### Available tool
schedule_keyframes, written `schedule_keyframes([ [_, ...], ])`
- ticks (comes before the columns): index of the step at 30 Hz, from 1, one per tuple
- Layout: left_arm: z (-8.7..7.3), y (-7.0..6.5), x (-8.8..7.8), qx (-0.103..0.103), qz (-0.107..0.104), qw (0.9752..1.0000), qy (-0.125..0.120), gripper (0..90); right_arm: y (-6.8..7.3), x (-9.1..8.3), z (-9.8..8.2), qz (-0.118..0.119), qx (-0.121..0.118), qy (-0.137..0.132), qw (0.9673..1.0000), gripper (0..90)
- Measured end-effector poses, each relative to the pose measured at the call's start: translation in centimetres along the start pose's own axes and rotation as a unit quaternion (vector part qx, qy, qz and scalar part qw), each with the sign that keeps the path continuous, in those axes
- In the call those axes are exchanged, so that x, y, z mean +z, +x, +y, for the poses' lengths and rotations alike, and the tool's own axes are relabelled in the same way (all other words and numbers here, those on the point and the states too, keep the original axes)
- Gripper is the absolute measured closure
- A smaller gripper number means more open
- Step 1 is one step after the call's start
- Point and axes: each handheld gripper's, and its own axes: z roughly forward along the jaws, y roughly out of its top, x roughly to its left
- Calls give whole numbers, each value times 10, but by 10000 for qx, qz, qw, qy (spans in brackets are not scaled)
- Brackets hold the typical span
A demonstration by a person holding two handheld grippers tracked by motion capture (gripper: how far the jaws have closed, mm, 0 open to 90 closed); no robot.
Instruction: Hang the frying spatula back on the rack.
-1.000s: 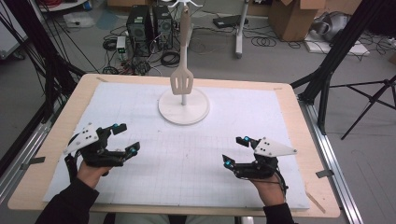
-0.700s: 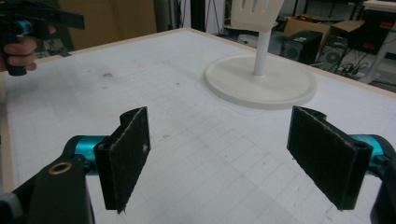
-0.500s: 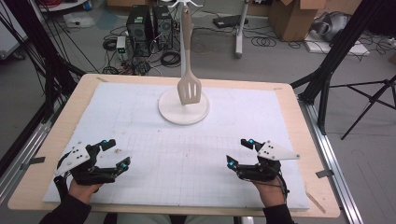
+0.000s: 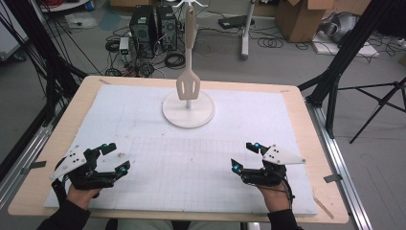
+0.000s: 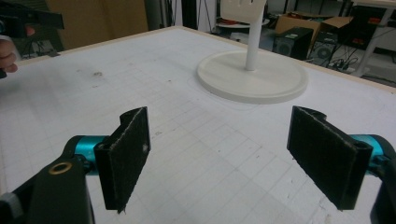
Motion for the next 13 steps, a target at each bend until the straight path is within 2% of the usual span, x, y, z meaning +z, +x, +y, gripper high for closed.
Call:
schedule_keyframes([
  [13,-1,2,2,-70,-12,9999,76,136,-2,2,-2,29,7,68,10000,203],
])
